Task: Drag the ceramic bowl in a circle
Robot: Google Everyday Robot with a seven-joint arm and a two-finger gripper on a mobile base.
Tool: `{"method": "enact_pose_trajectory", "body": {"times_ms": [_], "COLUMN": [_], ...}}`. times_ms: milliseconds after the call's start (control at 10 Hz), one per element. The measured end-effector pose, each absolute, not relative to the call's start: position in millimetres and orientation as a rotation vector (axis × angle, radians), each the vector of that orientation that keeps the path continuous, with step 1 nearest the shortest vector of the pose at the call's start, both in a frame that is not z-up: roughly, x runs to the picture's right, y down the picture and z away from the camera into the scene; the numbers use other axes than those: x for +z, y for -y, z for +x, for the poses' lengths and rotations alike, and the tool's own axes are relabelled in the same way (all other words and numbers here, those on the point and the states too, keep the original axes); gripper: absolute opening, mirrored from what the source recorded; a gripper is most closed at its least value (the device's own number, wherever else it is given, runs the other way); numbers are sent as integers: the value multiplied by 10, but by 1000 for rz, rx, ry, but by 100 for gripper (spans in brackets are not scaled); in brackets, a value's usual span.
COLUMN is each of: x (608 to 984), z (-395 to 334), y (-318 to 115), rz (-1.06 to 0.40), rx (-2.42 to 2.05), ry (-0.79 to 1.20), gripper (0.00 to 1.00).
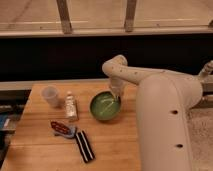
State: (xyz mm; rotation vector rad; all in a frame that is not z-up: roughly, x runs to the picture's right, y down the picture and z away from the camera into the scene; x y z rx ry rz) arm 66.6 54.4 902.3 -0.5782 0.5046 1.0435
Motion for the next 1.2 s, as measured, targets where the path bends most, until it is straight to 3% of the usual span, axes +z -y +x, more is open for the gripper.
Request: {"method": "enact_pose_trajectory", "body": {"times_ms": [300, 600, 900, 1200], "x": [8911, 8498, 8161, 8089], "z": [411, 59, 200, 581], "y": [-609, -994, -1443, -1567], "rz": [-601, -657, -679, -671], "rx": [971, 900, 925, 1014], "ry": [-459, -393, -418, -455], "gripper": [0, 0, 0, 0]}}
